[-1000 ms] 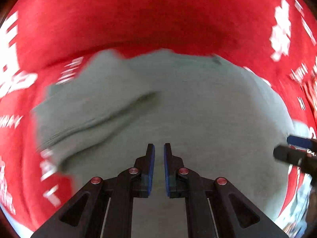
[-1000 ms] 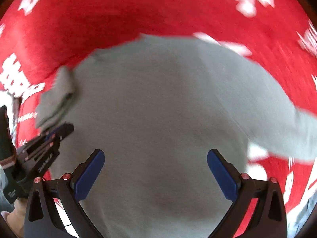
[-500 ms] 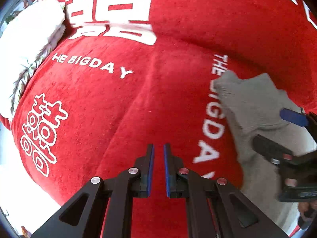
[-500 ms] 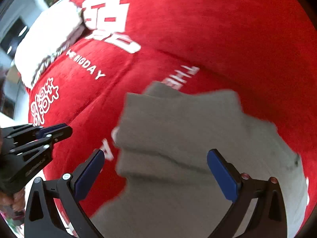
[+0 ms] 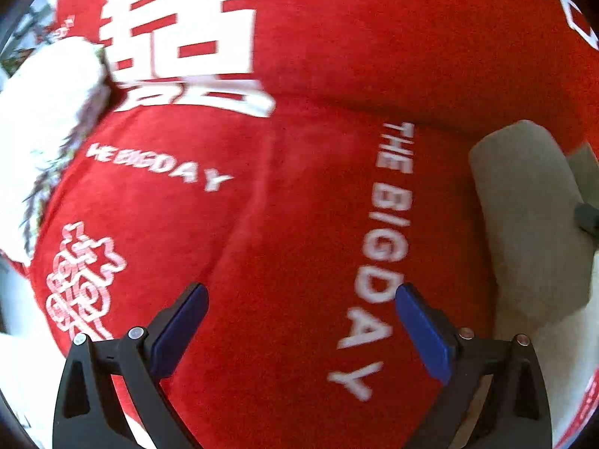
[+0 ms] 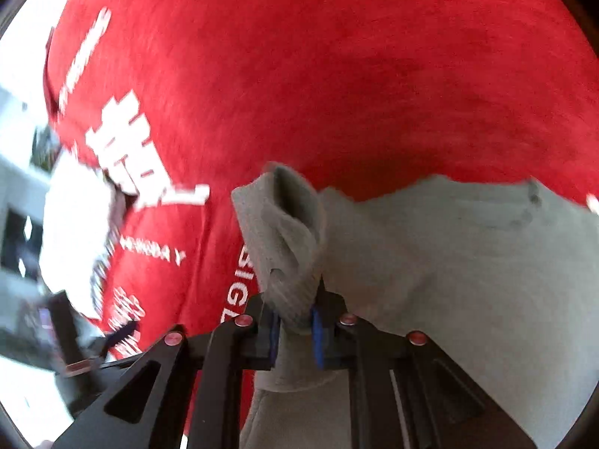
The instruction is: Fold small clothes
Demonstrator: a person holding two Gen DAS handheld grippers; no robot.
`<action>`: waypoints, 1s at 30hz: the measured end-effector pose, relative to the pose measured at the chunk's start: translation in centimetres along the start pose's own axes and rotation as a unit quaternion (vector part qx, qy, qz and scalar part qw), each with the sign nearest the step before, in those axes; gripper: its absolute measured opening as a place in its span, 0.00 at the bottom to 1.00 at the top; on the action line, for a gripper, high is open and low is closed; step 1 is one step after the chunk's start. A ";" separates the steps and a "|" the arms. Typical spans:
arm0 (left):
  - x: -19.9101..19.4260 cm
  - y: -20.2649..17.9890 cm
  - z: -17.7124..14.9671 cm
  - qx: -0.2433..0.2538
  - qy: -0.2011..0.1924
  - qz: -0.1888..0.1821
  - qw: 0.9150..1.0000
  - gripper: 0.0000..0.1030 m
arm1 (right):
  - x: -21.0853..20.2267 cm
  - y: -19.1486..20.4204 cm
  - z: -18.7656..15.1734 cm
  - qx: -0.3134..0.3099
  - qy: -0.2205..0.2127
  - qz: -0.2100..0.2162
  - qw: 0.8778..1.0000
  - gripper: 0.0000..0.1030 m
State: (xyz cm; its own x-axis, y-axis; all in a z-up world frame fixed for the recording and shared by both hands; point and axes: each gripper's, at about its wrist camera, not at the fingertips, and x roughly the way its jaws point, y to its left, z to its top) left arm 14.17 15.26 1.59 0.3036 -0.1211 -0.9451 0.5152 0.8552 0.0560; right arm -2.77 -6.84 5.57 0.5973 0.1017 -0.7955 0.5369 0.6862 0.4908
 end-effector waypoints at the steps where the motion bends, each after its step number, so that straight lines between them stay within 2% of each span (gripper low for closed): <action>1: 0.0 -0.5 0.3 0.004 0.000 -0.003 1.000 0.97 | -1.4 -1.1 0.0 0.017 -0.010 0.002 1.000 0.10; 3: -0.1 -2.1 0.9 0.017 -0.002 -0.015 1.000 0.97 | -2.9 -2.7 0.2 0.035 -0.016 0.011 0.999 0.10; 5: -0.6 -4.2 1.3 0.038 -0.012 -0.024 0.999 0.97 | -3.2 -3.3 0.6 0.031 -0.009 -0.009 0.999 0.10; 7: -1.1 -5.4 1.5 0.047 -0.018 -0.024 0.998 0.97 | -3.2 -4.0 1.0 0.042 -0.018 -0.008 0.999 0.07; 9: -1.2 -6.1 1.5 0.049 -0.016 -0.024 0.998 0.97 | -3.5 -6.1 1.5 0.082 -0.024 -0.009 0.996 0.07; 11: -0.9 -6.4 1.4 0.052 -0.010 -0.015 0.998 0.97 | -3.0 -7.2 1.5 0.097 -0.008 -0.004 0.995 0.12; 12: -0.7 -6.4 1.2 0.052 -0.006 -0.011 0.999 0.97 | -2.8 -7.3 1.4 0.083 0.009 -0.017 0.996 0.16; 13: -0.2 -6.2 1.1 0.050 0.005 -0.008 0.999 0.97 | -2.2 -6.6 1.1 0.047 0.029 -0.029 0.998 0.38; 14: 0.2 -6.0 0.9 0.046 0.013 -0.007 0.999 0.97 | -1.7 -5.8 0.6 0.015 0.043 -0.033 0.998 0.54; 15: 0.2 -5.8 0.5 0.043 0.017 -0.006 0.999 0.97 | -1.1 -4.6 -0.3 -0.022 0.055 -0.024 0.998 0.75; 17: 0.8 -5.5 0.2 0.045 0.020 0.002 0.999 0.97 | -0.1 -2.6 -1.7 -0.081 0.075 -0.013 0.994 0.75; 20: 1.4 -4.9 0.0 0.039 0.022 0.015 0.999 0.97 | 3.4 0.7 -4.6 -0.186 0.118 -0.030 0.975 0.75; 22: 1.7 -3.9 0.0 0.020 0.029 0.015 0.999 0.97 | 6.0 1.7 -6.3 -0.228 0.128 -0.047 0.964 0.75; 23: 1.7 -3.6 -0.1 0.015 0.031 0.015 0.999 0.97 | 7.3 2.1 -6.9 -0.247 0.133 -0.061 0.958 0.75; 24: 1.8 -3.2 -0.2 0.011 0.032 0.018 0.999 0.97 | 8.7 2.4 -7.5 -0.270 0.136 -0.092 0.949 0.66; 25: 1.8 -2.8 -0.3 0.009 0.033 0.023 0.999 0.97 | 9.4 2.8 -7.7 -0.288 0.125 -0.129 0.941 0.40; 26: 1.8 -2.6 -0.3 0.010 0.033 0.026 0.999 0.97 | 8.7 2.4 -7.3 -0.276 0.106 -0.128 0.947 0.24; 27: 1.6 -2.4 -0.4 0.012 0.032 0.026 0.999 0.97 | 7.8 1.6 -6.3 -0.230 0.101 -0.105 0.962 0.08; 28: 1.3 -2.3 -0.6 0.015 0.028 0.023 0.999 0.97 | 6.3 0.3 -5.1 -0.163 0.089 -0.075 0.980 0.08; 30: 0.8 -2.5 -0.8 0.023 0.023 0.011 0.999 0.97 | 3.2 -1.9 -3.3 -0.066 0.061 -0.030 0.995 0.08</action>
State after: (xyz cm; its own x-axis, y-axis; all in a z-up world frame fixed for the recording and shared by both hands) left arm 12.50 13.47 0.44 0.2785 -0.0772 -0.9573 0.5448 0.8336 0.0912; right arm -3.84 -5.40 0.94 0.4855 0.1398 -0.8630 0.4805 0.7820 0.3970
